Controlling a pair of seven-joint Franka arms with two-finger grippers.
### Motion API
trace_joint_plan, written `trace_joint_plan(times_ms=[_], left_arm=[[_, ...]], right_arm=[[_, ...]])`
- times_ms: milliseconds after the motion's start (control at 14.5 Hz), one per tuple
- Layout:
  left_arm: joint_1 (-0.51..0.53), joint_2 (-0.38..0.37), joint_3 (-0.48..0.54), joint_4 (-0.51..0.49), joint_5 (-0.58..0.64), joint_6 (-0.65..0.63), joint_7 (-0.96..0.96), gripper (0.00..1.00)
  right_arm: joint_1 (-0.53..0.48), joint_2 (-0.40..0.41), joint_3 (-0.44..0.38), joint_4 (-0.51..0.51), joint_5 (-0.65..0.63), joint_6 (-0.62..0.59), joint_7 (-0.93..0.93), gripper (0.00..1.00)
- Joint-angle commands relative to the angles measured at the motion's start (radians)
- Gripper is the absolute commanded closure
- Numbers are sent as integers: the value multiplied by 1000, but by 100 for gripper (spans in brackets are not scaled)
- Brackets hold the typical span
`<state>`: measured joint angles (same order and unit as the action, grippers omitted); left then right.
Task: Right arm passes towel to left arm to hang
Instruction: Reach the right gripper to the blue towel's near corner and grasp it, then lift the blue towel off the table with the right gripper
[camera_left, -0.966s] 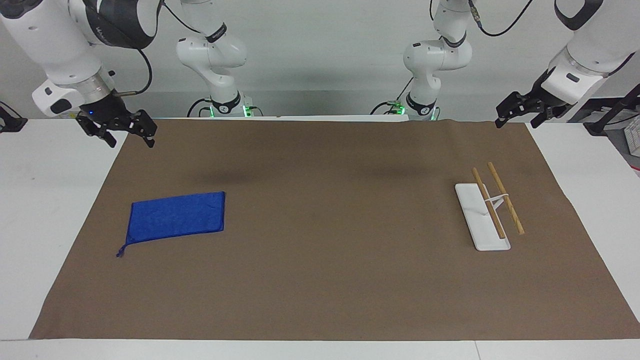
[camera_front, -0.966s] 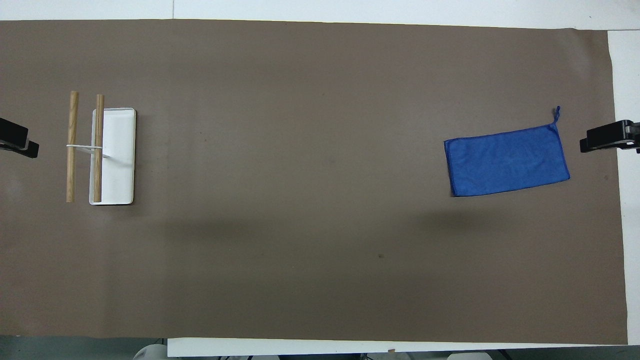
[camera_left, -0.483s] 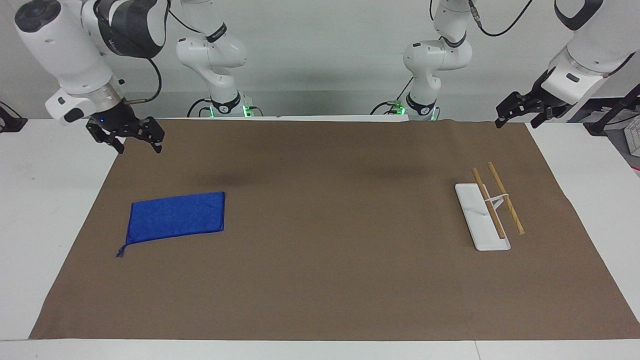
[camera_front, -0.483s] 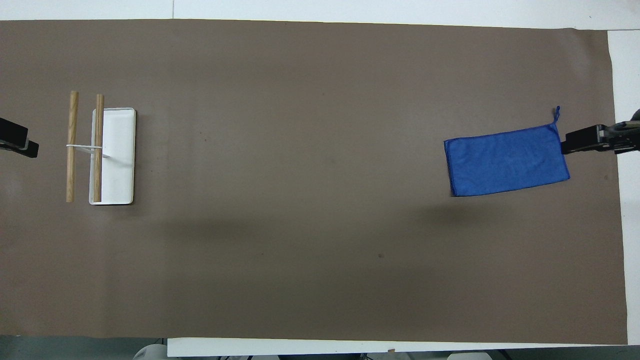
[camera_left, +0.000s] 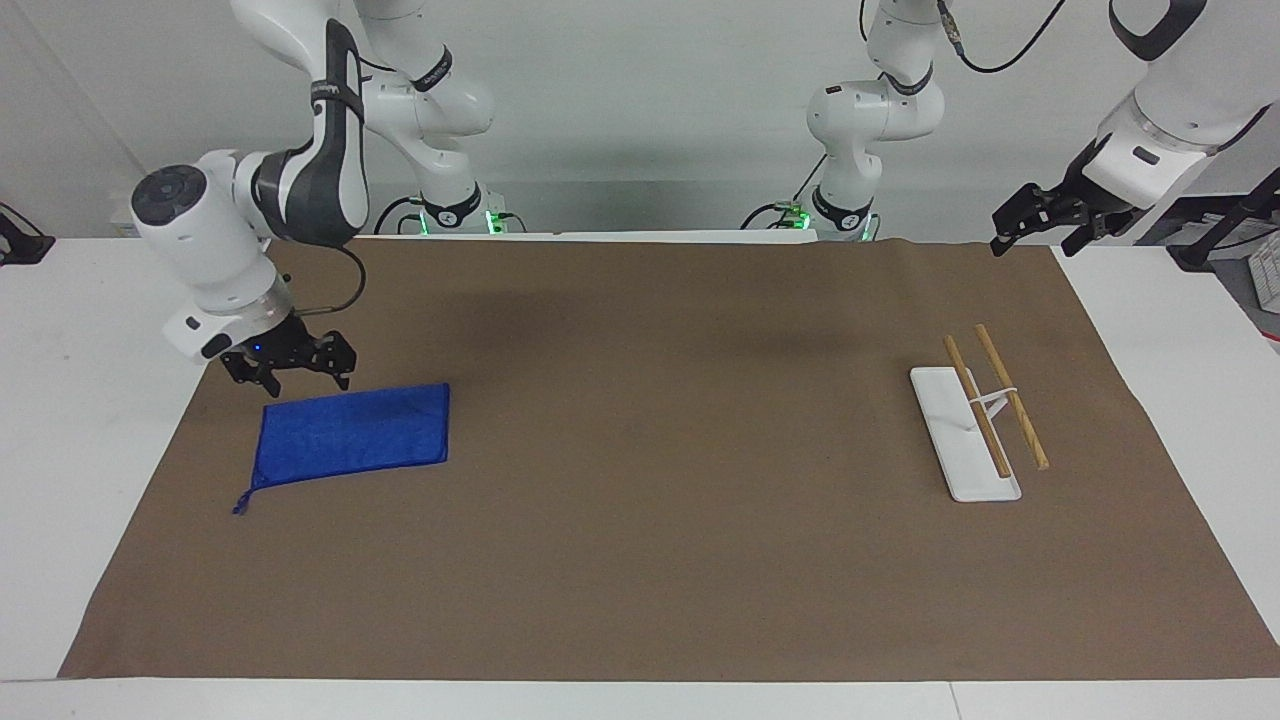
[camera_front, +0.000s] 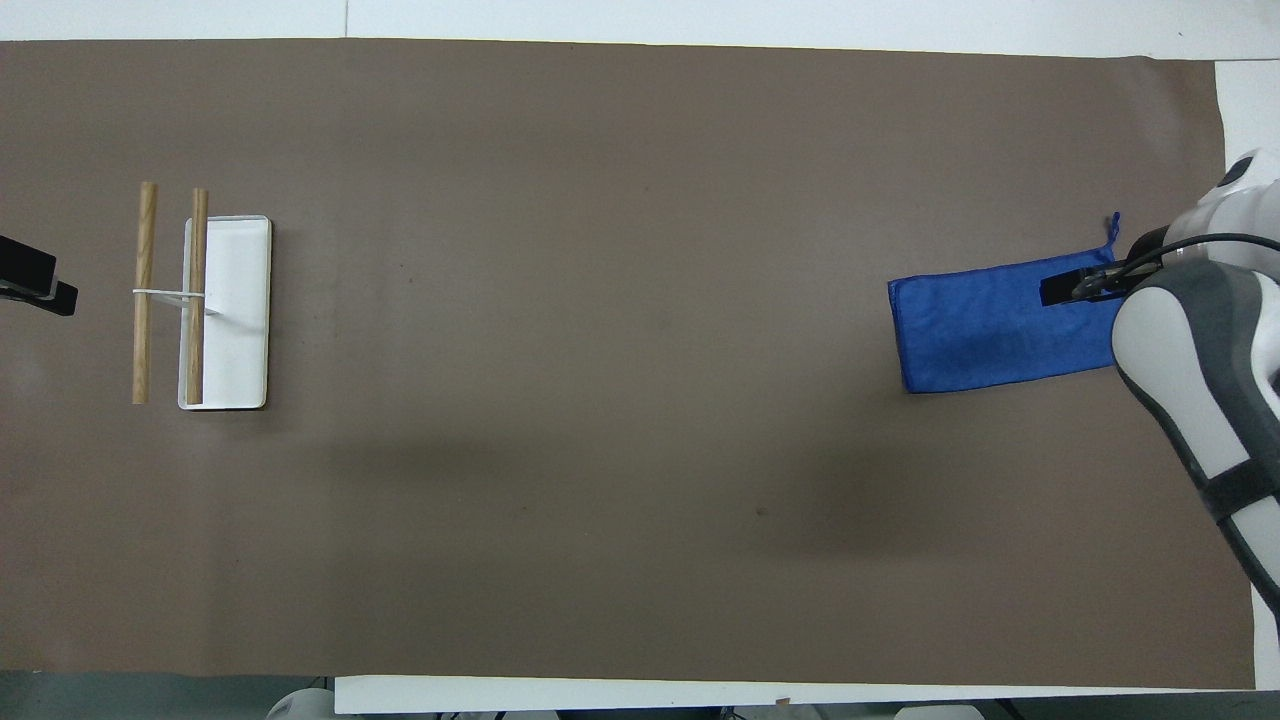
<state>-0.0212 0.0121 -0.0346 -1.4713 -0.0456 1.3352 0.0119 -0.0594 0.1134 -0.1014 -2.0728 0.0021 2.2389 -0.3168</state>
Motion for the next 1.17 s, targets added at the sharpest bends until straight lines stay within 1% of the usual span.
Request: trace_joint_plan(times_ms=[0, 207, 345, 690, 759, 828, 966, 1034, 1103], left_arm=[[-5, -29, 9, -35, -4, 18, 0, 0], [-5, -29, 9, -35, -4, 18, 0, 0], [-5, -29, 9, -35, -5, 18, 0, 0], [-5, -29, 9, -35, -4, 18, 0, 0], [-5, -29, 9, -35, -4, 18, 0, 0], [-5, -27, 9, -35, -4, 18, 0, 0], [-5, -27, 9, -35, -4, 18, 0, 0], [-5, -27, 9, -35, -4, 18, 0, 0], [-5, -29, 9, -35, -5, 18, 0, 0]], right_arm=[[-16, 12, 6, -113, -5, 164, -80, 0], [-34, 80, 6, -116, -5, 228, -157, 1], [-46, 109, 6, -116, -4, 249, -179, 1], [-48, 124, 6, -125, -4, 268, -180, 4], [-48, 124, 6, -130, -4, 271, -182, 9], [-48, 124, 6, -130, -4, 269, -182, 24], [-48, 124, 8, -132, -4, 268, -182, 62], [-49, 124, 8, -132, -2, 266, -182, 78], [-51, 124, 8, -132, -2, 263, -191, 90]])
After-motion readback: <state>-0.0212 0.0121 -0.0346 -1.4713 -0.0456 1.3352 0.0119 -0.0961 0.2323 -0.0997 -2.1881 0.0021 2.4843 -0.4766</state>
